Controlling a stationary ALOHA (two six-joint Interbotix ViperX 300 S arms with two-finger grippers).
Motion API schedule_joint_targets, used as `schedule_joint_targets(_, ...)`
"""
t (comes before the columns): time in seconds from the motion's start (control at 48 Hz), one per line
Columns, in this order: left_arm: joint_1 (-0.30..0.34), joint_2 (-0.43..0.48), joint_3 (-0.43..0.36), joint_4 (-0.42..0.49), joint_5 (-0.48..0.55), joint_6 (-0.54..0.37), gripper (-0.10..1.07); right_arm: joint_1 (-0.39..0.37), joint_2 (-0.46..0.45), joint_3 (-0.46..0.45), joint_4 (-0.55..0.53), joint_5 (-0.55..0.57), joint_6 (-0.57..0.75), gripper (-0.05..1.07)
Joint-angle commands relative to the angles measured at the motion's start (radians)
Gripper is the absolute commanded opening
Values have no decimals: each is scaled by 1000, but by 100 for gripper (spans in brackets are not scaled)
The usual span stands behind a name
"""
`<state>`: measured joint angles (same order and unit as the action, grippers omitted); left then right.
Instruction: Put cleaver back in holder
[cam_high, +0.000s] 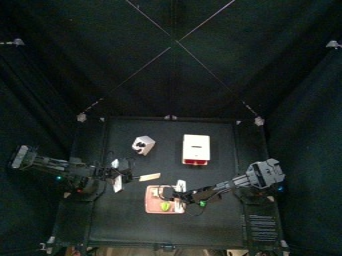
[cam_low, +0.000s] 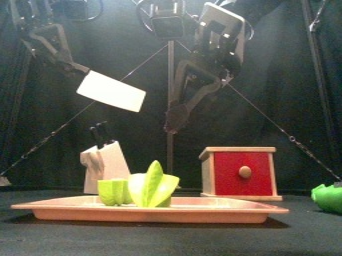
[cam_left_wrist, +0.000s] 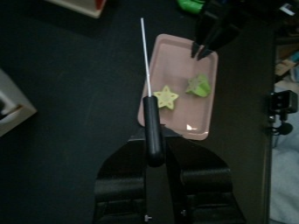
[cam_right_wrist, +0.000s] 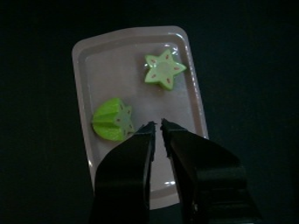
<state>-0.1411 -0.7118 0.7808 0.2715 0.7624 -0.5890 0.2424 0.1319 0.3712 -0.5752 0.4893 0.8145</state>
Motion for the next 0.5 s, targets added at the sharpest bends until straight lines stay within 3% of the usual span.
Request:
schedule_joint_targets(0.0, 8, -12, -92, 21, 92, -3, 37, -2, -43, -38, -8, 2, 2, 57)
schedule_joint_targets(0.271, 69, -34, -239, 46, 348, -5, 37, -8, -71, -54, -21, 3, 2, 57)
schedule_joint_targets(0.479, 143, -43, -318, 44, 453, -6, 37, -37, -97, -44, -18, 9, 3, 57)
